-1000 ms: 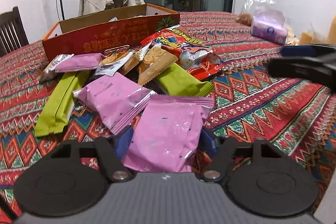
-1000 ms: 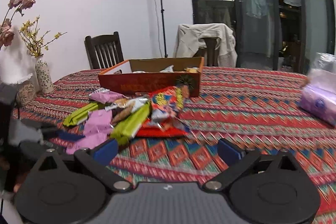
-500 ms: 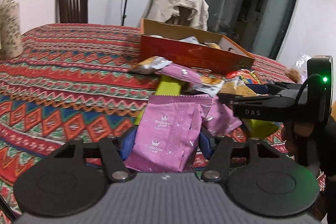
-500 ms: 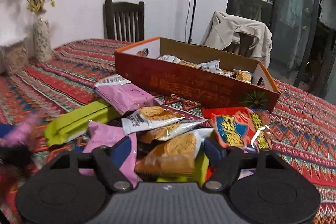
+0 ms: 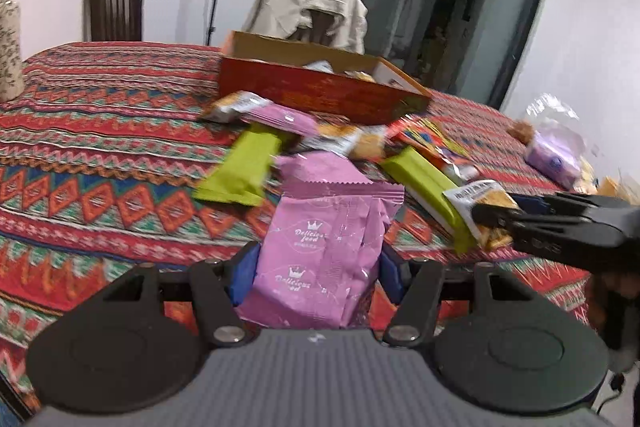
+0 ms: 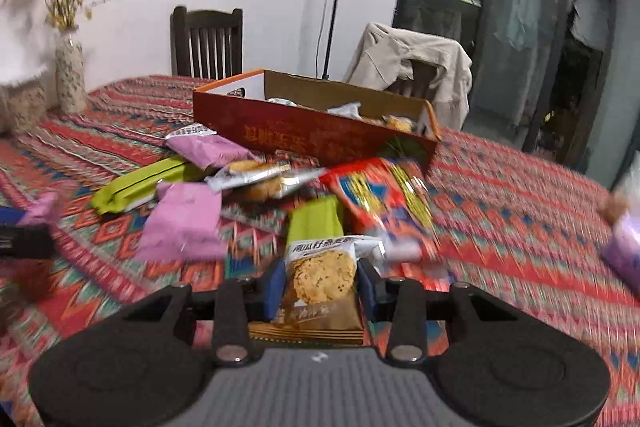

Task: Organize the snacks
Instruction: 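Grasp a pink packet with the left tool while the right tool grasps a gold cracker packet, then carry both packets into the cardboard box and open both tools to release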

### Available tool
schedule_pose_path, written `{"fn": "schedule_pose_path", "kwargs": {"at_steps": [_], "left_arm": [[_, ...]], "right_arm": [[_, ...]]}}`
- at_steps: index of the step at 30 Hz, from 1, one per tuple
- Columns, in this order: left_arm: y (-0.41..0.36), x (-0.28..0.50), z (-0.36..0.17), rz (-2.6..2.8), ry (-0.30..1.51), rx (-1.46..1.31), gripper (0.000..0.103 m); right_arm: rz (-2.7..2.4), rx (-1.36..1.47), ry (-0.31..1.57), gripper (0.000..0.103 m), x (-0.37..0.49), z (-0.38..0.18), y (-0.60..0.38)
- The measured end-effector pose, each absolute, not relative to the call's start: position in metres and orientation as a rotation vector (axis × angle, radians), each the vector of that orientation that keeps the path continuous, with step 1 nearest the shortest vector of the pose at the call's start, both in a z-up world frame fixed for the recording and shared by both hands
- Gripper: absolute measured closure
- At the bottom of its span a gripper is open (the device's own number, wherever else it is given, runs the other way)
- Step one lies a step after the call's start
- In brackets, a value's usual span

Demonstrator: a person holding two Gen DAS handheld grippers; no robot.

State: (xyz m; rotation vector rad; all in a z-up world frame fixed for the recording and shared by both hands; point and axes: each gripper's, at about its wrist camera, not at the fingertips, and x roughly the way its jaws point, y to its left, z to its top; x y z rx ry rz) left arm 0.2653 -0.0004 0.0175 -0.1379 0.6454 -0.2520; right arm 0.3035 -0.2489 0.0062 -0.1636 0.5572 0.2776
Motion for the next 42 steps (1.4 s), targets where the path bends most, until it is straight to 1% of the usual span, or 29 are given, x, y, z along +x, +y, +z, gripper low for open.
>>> {"fn": "schedule_pose_path", "kwargs": {"at_steps": [4, 8, 9, 10, 11, 12, 13, 14, 15, 16, 17, 18, 19, 20, 21, 22, 25, 29, 32, 37, 39, 42], "left_arm": [[-0.028, 0.257, 0.01, -0.261, 0.672, -0.089, 0.041], [-0.043, 0.259, -0.002, -0.234, 0.731, -0.058, 0.04], [-0.046, 0.259, -0.004, -0.229, 0.743, -0.049, 0.036], [-0.048, 0.258, -0.005, -0.229, 0.742, -0.042, 0.033], [-0.049, 0.256, -0.005, -0.235, 0.732, -0.038, 0.027], [-0.049, 0.254, -0.005, -0.237, 0.73, -0.04, 0.025], [-0.05, 0.254, -0.004, -0.243, 0.733, -0.046, 0.024], [-0.049, 0.256, -0.004, -0.246, 0.74, -0.054, 0.024], [-0.049, 0.258, -0.005, -0.242, 0.748, -0.061, 0.024], [-0.05, 0.26, -0.006, -0.235, 0.748, -0.059, 0.024], [-0.052, 0.261, -0.006, -0.228, 0.743, -0.048, 0.024], [-0.053, 0.261, -0.007, -0.223, 0.74, -0.036, 0.027], [-0.055, 0.261, -0.007, -0.22, 0.736, -0.029, 0.032], [-0.056, 0.26, -0.006, -0.223, 0.731, -0.023, 0.039], [-0.056, 0.259, -0.005, -0.225, 0.73, -0.021, 0.041], [-0.056, 0.259, -0.005, -0.228, 0.732, -0.023, 0.042], [-0.055, 0.258, -0.001, -0.227, 0.74, -0.022, 0.042], [-0.048, 0.263, 0.017, -0.24, 0.69, -0.049, 0.042], [-0.04, 0.285, 0.034, -0.254, 0.651, -0.063, 0.042], [-0.023, 0.356, 0.077, -0.274, 0.571, -0.082, 0.042], [-0.014, 0.399, 0.095, -0.28, 0.554, -0.106, 0.042], [-0.009, 0.47, 0.107, -0.205, 0.559, -0.076, 0.042]], "right_arm": [[0.297, -0.114, 0.559, 0.065, 0.253, 0.004, -0.277], [0.309, -0.06, 0.608, 0.064, 0.232, -0.01, -0.295], [0.302, -0.059, 0.619, 0.062, 0.231, -0.014, -0.298], [0.295, -0.056, 0.621, 0.058, 0.23, -0.018, -0.299], [0.293, -0.048, 0.619, 0.057, 0.229, -0.019, -0.301], [0.296, -0.042, 0.615, 0.056, 0.228, -0.02, -0.301], [0.301, -0.037, 0.611, 0.049, 0.228, -0.02, -0.301], [0.304, -0.032, 0.607, 0.045, 0.229, -0.02, -0.3], [0.304, -0.033, 0.607, 0.039, 0.23, -0.021, -0.298], [0.301, -0.038, 0.612, 0.037, 0.231, -0.023, -0.296], [0.298, -0.051, 0.615, 0.037, 0.232, -0.025, -0.293], [0.293, -0.071, 0.615, 0.036, 0.232, -0.028, -0.29], [0.288, -0.081, 0.603, 0.037, 0.232, -0.028, -0.288], [0.285, -0.084, 0.599, 0.038, 0.231, -0.029, -0.287], [0.286, -0.086, 0.595, 0.05, 0.23, -0.028, -0.287], [0.287, -0.093, 0.591, 0.059, 0.229, -0.027, -0.286], [0.294, -0.118, 0.594, 0.063, 0.228, -0.025, -0.283], [0.3, -0.116, 0.586, 0.063, 0.23, -0.019, -0.285], [0.331, -0.068, 0.56, 0.063, 0.236, -0.004, -0.293], [0.4, -0.006, 0.485, 0.063, 0.278, 0.037, -0.308], [0.412, -0.006, 0.456, 0.063, 0.307, 0.056, -0.311], [0.417, -0.027, 0.42, 0.063, 0.368, 0.082, -0.306]]}}
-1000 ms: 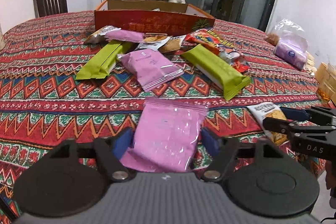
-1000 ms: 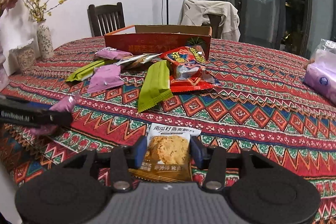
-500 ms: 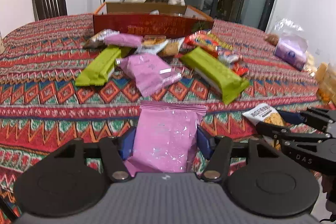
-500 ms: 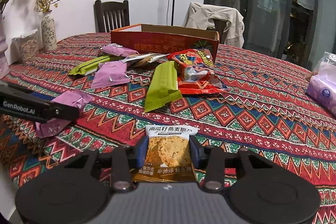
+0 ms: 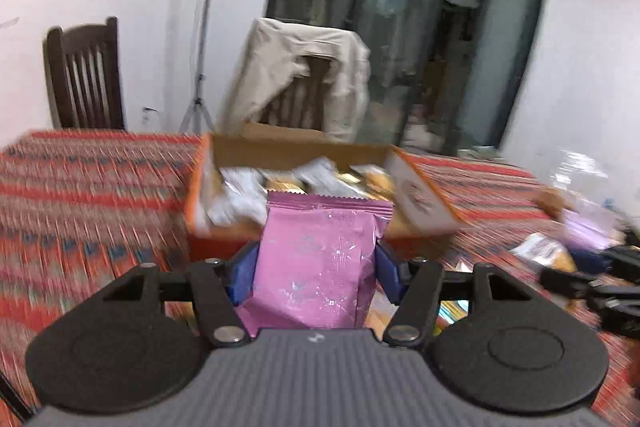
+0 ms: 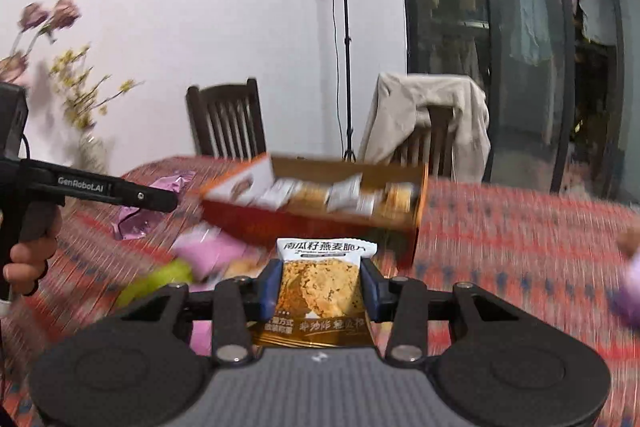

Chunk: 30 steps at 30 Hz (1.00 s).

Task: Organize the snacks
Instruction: 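Carry both packets into the cardboard box and open both tools to release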

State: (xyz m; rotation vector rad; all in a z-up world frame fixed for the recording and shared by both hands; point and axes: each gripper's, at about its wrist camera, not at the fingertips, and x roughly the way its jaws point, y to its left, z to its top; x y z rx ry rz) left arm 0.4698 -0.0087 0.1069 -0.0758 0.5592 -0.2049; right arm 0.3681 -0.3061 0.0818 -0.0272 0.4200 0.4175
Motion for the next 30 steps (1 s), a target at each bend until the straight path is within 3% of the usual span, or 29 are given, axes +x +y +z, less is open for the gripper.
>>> {"fn": "schedule_pose_path", "kwargs": {"at_steps": [7, 14, 16, 20, 30], "left_arm": [[-0.013, 0.61, 0.07, -0.04, 0.695, 0.024, 0.042], [-0.016, 0.638, 0.037, -0.012, 0.733, 0.097, 0.037], [-0.016, 0.631, 0.037, -0.032, 0.72, 0.11, 0.03], [-0.001, 0.623, 0.048, -0.056, 0.723, 0.054, 0.029], [0.02, 0.554, 0.132, -0.061, 0.599, -0.018, 0.028]], "right_arm": [[0.361, -0.013, 0.52, 0.063, 0.55, 0.08, -0.281], [0.214, -0.163, 0.644, 0.061, 0.653, 0.03, -0.247], [0.183, -0.2, 0.646, 0.052, 0.662, 0.022, -0.24], [0.191, -0.194, 0.606, 0.039, 0.659, 0.023, -0.24], [0.23, -0.164, 0.496, 0.034, 0.596, 0.094, -0.26]]}}
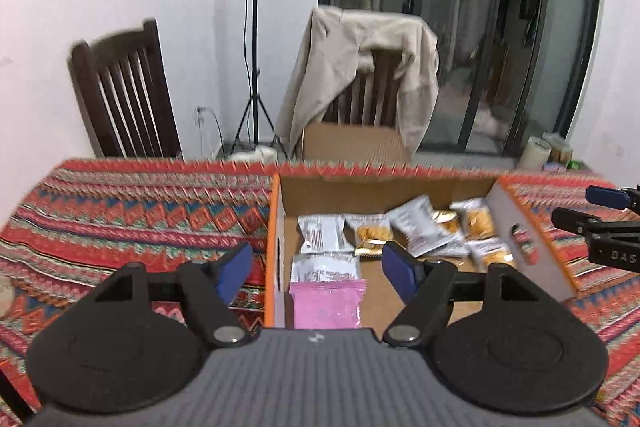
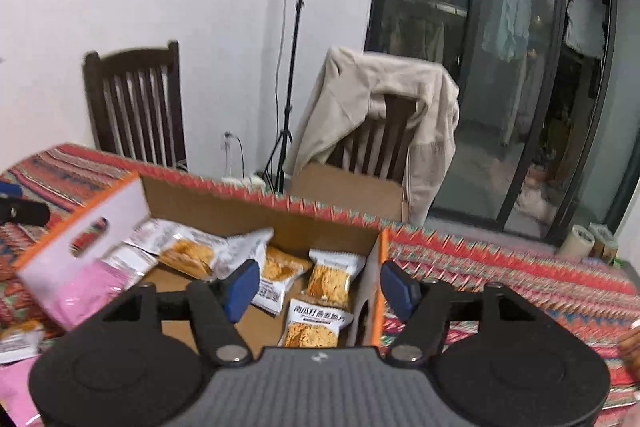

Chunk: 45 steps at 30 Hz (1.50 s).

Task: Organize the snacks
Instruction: 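Carry both packets into the cardboard box and open both tools to release, then move both tools back toward the snack pile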

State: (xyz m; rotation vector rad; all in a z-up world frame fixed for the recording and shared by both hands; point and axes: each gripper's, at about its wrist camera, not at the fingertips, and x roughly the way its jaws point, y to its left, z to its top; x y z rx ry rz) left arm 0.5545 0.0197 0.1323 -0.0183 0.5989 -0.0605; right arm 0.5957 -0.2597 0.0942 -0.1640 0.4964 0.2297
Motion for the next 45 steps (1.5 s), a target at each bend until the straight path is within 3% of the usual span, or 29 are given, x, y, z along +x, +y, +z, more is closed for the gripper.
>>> {"fn": "schedule_pose_path", "kwargs": {"at_steps": [8, 14, 22, 28, 36, 45], "left_arm": [[0.017, 0.427, 0.188, -0.137, 0.436, 0.042, 0.02], [0.016, 0.32, 0.19, -0.135, 0.299, 0.045, 0.011], [0.002, 0.222, 0.132, -0.103, 0.29, 0.068, 0.002], [-0.007, 0.177, 0.07, -0.112, 0.422, 0.011, 0.002], [0.0, 0.167, 0.028, -0.07, 0.565, 0.021, 0.002], [0.0, 0.186, 0.027, -0.077, 0.571, -0.007, 0.002]], "right_arm": [[0.27, -0.168, 0.371, 0.021, 0.48, 0.17, -0.289], [0.291, -0.195, 0.314, 0.015, 0.388, 0.178, -0.306], [0.31, -0.177, 0.306, 0.008, 0.265, 0.133, -0.316], [0.247, -0.143, 0.35, 0.008, 0.199, 0.075, -0.318], [0.197, -0.044, 0.508, 0.008, 0.159, 0.002, -0.331], [0.179, -0.043, 0.517, 0.008, 0.161, -0.009, -0.329]]}}
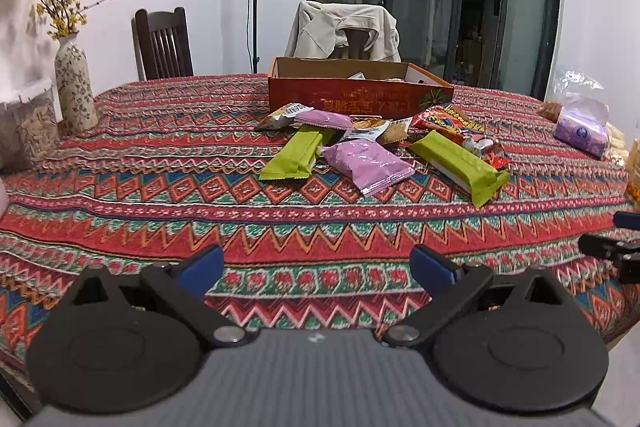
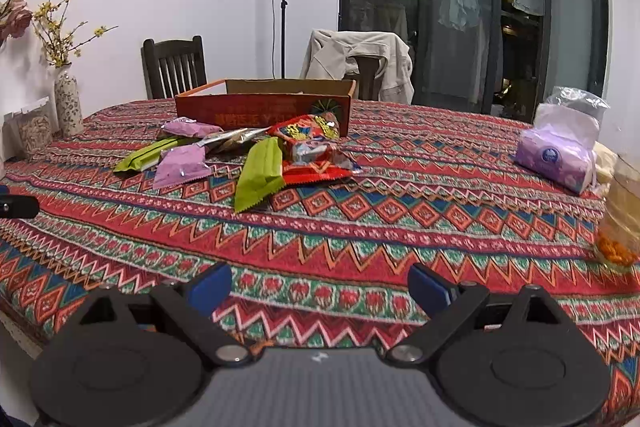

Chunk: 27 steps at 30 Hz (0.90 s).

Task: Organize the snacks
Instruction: 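Move both tools back toward the snack pile, then grasp a pink packet with the left tool while the right tool grasps a red chip bag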

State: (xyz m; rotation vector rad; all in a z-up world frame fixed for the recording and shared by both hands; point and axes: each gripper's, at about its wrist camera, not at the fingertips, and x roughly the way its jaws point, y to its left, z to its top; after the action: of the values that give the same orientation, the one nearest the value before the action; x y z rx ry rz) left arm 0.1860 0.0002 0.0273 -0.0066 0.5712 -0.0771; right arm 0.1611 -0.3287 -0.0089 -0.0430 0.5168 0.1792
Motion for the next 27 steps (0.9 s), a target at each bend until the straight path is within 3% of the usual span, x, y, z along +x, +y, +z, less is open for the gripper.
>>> {"fn": "schedule_pose_path", "kwargs": {"at_steps": [7, 18, 23, 25, 27], "left_arm": [[-0.019, 0.238, 0.02, -0.173, 0.611, -0.069, 0.002], [-0.055, 0.381, -0.002, -0.19, 0.736, -0.119, 0.002], [-0.057, 0.4, -0.012, -0.16, 0.708, -0.112, 0.004], [-0.06, 0.397, -0.016, -0.156, 0.677, -0.073, 0.008], [-0.063, 0.395, -0.016, -0.165, 0.663, -0.051, 0.025]], "right_arm": [[0.2, -0.05, 0.52, 0.008, 0.202, -0.003, -0.321], [0.237, -0.087, 0.49, 0.008, 0.299, 0.011, -0.319], [0.255, -0.069, 0.508, 0.01, 0.36, 0.013, -0.317], [0.271, -0.064, 0.521, 0.01, 0.382, 0.011, -0.313], [0.291, -0.077, 0.544, 0.014, 0.402, 0.007, -0.306]]}}
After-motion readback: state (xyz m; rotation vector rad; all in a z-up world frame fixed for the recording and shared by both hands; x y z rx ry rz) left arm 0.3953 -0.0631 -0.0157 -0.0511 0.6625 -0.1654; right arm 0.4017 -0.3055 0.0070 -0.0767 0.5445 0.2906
